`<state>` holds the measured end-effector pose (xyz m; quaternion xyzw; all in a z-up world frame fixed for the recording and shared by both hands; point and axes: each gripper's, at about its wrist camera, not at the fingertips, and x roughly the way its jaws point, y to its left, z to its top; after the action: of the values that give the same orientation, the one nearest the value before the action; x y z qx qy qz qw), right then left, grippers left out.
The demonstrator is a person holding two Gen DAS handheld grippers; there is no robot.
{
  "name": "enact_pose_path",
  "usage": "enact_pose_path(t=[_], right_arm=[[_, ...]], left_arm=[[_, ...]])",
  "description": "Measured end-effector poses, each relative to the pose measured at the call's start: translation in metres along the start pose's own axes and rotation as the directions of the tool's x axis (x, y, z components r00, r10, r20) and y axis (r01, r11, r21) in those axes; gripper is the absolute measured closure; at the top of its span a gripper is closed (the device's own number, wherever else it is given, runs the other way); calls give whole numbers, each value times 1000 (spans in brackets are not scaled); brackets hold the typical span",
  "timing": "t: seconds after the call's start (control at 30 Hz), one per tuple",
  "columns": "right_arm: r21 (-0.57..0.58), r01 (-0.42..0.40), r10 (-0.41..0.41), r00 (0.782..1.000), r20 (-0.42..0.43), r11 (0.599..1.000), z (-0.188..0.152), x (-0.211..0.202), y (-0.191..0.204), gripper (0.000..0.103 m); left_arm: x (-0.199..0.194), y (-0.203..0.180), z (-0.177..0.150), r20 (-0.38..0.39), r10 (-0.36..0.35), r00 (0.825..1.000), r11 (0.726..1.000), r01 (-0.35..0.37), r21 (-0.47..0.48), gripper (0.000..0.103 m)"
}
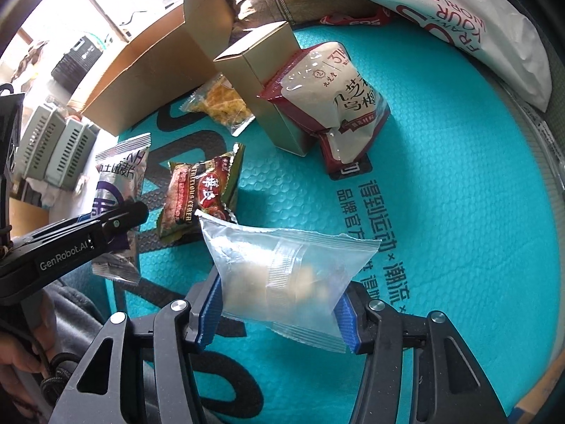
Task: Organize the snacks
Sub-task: 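Lift the silver pack and clear bag with both tools toward the box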
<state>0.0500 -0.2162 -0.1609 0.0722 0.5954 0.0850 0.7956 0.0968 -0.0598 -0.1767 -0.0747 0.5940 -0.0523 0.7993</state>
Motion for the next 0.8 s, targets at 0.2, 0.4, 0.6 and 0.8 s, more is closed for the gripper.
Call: enact_pose_path(t=[0.2, 0.4, 0.6, 0.8], right_arm=[[-25, -43, 43, 999, 9, 999, 2, -13, 11, 49], [-68, -92, 94, 995, 23, 993, 10, -24, 28, 49], [-126, -143, 151, 987, 53, 982, 25, -42, 51, 49], [-207, -163, 192, 974, 124, 965, 45, -70, 76, 49]], left_arm=[[-39, 23, -11, 37, -26, 999, 999, 27, -24, 71], [-69, 26, -14, 86, -17, 996, 999, 21, -49, 71], [-103, 31, -8, 162, -5, 987, 998, 15, -62, 71], [-138, 34, 7, 252, -21, 968, 996, 41, -76, 71]])
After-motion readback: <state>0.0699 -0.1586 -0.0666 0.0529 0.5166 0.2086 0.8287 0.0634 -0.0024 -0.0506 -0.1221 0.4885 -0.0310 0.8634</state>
